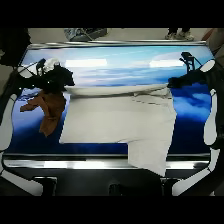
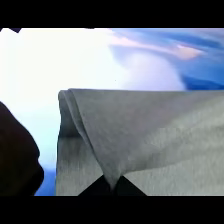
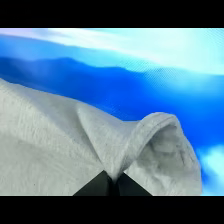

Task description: Fold the shirts.

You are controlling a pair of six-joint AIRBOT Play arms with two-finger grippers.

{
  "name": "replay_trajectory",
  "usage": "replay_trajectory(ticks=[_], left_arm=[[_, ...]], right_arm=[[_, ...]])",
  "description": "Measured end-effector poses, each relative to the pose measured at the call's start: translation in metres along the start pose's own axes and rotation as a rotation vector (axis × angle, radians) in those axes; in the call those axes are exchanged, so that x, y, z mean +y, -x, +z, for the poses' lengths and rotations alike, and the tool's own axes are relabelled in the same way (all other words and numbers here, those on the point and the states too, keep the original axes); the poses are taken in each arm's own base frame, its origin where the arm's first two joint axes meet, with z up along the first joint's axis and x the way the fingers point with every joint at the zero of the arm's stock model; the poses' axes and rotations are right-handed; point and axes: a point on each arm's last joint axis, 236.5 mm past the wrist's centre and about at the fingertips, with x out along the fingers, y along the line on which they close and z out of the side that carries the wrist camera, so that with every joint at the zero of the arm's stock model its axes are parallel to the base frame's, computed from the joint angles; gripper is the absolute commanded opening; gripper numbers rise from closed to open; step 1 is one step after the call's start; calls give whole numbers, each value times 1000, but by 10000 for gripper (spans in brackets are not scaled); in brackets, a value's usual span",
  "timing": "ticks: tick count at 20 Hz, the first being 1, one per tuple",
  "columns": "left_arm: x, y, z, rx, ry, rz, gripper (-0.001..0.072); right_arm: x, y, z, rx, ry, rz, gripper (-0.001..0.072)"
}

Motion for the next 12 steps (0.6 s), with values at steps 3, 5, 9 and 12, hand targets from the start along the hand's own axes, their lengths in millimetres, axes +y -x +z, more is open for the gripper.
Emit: replay_trajectory(ticks=[3,5,9,12], left_arm=[[3,-17,5,12,-15,-22,29],[4,-14,6,30,-43,-33,29],[14,-6,-15,143,-57,-48,28],[26,-7,-49,299,-59,-39,27]], right_arm=[[-2,-3,1,-9,14,13,49],[3,9,-12,49,46,24,49],[10,31,-76,315,95,30,48],[14,29,-124,483,69,59,47]])
